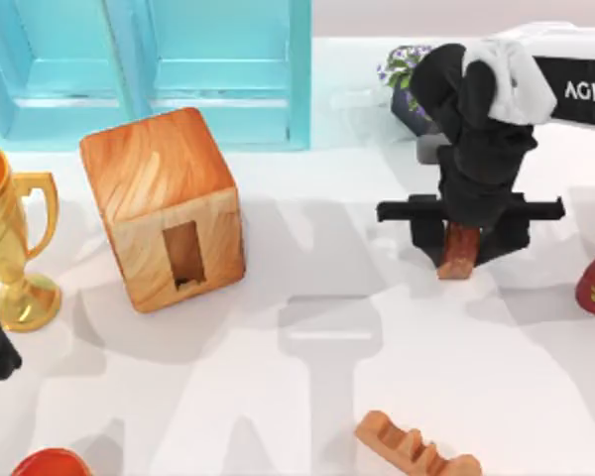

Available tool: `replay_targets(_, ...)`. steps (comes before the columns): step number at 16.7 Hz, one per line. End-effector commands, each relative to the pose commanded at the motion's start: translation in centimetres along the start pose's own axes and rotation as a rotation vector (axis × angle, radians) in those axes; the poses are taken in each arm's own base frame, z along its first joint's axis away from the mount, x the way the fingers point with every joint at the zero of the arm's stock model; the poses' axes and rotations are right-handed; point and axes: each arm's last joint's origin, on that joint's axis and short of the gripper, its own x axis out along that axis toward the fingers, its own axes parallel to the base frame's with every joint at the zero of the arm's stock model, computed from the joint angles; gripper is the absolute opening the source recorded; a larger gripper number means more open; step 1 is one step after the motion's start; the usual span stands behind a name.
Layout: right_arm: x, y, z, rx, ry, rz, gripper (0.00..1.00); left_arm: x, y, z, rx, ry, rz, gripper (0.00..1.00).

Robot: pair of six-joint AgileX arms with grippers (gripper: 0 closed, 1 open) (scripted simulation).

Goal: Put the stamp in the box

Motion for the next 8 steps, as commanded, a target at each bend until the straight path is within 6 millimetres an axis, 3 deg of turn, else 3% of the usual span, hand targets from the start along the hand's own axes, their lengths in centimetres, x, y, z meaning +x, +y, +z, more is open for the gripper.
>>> replay_targets(3, -1.9, 0.2, 0.3, 0.0, -0.002, 0.001, 0.0, 0.0, 0.0, 0.0, 0.0, 0.0, 0.0, 1.0)
replay_targets(8, -7.9, 0.1, 0.2, 0.001, 0.011, -0.005, 0.0, 0.0, 0.0, 0.0, 0.0, 0.0, 0.0, 1.0)
